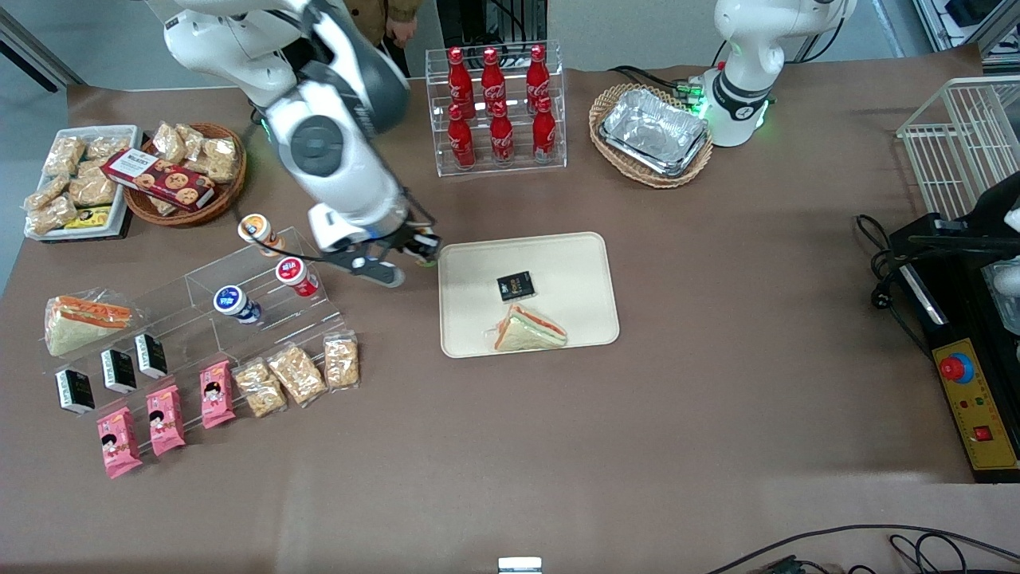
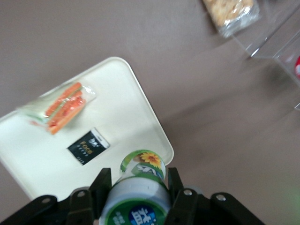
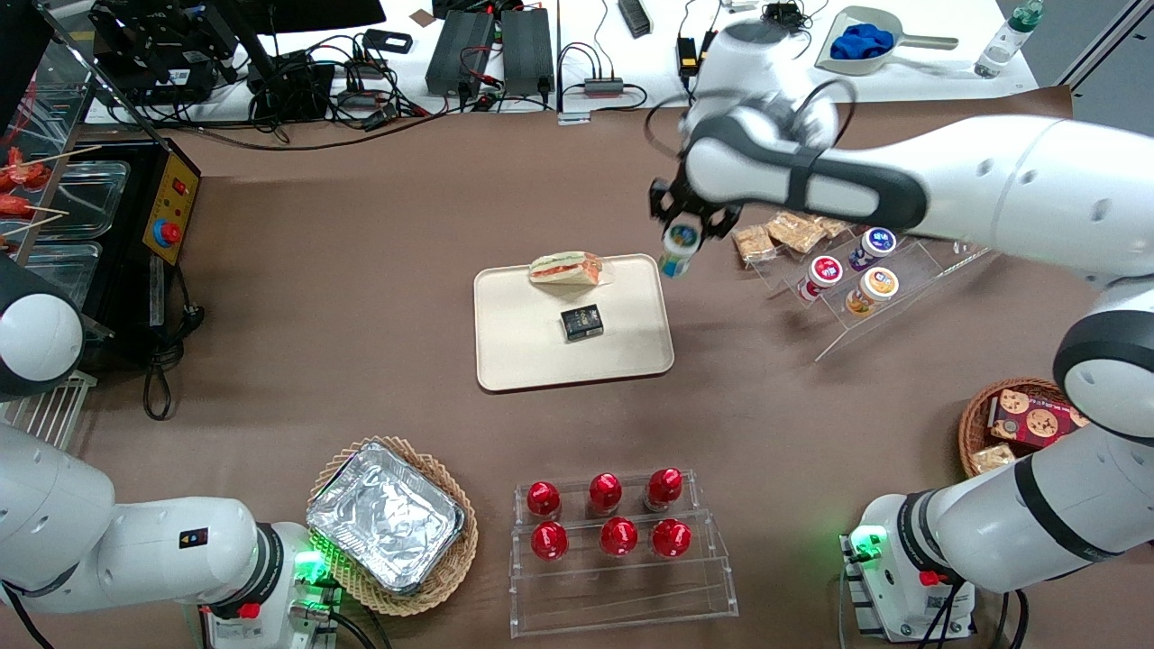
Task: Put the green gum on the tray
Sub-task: 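Carry the green gum bottle over to the cream tray, then lower the bottle onto the tray beside the black card and open the gripper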
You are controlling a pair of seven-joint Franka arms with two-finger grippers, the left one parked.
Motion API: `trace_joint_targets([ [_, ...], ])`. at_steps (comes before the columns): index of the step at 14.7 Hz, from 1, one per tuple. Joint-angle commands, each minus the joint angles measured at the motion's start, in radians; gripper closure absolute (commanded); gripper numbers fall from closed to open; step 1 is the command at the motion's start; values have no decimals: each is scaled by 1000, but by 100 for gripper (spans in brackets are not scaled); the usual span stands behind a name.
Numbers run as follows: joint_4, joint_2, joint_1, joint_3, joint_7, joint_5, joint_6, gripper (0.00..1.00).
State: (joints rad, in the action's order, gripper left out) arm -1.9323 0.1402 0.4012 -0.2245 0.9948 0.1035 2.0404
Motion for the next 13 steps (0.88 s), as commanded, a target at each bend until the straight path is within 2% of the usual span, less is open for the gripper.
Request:
trace_joint_targets([
  [1, -45, 56, 71, 4, 120, -62, 110, 48],
  [4, -108, 87, 100, 4, 171, -77, 231, 48],
  [9, -126, 185, 120, 4, 280, -220, 336, 49],
  [13, -125, 229, 126, 4, 289, -231, 377, 48],
])
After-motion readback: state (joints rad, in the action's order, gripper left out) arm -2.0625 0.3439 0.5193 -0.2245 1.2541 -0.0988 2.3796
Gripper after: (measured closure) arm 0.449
